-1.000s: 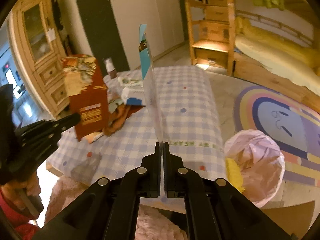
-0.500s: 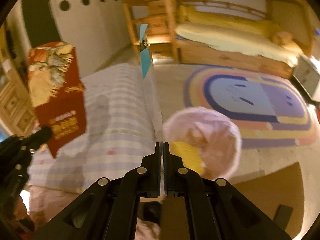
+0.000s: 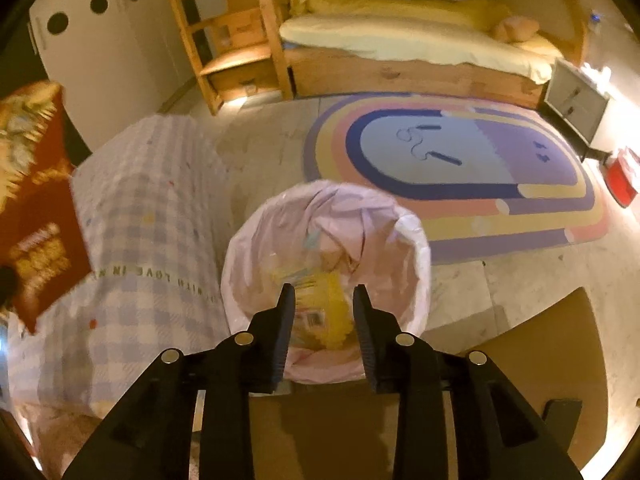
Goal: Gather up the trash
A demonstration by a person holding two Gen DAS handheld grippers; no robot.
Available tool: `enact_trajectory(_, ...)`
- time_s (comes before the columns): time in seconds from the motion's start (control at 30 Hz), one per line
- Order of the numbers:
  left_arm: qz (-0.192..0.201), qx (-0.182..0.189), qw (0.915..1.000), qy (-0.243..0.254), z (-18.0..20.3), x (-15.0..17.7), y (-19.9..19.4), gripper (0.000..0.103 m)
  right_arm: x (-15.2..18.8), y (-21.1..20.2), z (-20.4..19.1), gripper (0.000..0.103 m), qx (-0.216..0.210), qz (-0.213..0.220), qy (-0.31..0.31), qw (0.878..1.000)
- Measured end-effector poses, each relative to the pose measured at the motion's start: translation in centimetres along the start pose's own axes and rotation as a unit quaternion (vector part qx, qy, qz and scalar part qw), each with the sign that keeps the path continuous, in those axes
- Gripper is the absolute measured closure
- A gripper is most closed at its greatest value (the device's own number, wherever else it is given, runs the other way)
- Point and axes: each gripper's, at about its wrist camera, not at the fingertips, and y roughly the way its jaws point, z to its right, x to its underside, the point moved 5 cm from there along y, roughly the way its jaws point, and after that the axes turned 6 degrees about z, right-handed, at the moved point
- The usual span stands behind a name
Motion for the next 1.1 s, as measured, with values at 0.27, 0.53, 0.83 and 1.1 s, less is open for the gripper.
enact_trajectory(0.27,-0.025,0.037,0.9983,0.037,4.7,-1.4,3.8,0.103,-1.5,-4.4,2.9,0.064,0.004,0.053,0.03,0.998)
enact_trajectory(0.53,-0.039,0.056,0.9972,0.03,5.9,-2.4,7.3,0.073,-2.6,-5.0,4.2,0.06,0.01,0.067,0.039,0.997)
enact_trajectory(0.83,-0.025,-0.007,0.9993,-0.027,-0.1,-0.8,3.3,0.063,-3.2,-6.7,1.6,0.055,-0.028,0.087,0.033,0.995)
enact_trajectory(1.1,-0.015,-0.088,0.9924,-0.085,-7.1,2.8,-3.4,0.052,-3.3,-8.1,-6.7,0.055,-0.114,0.09,-0.023,0.989)
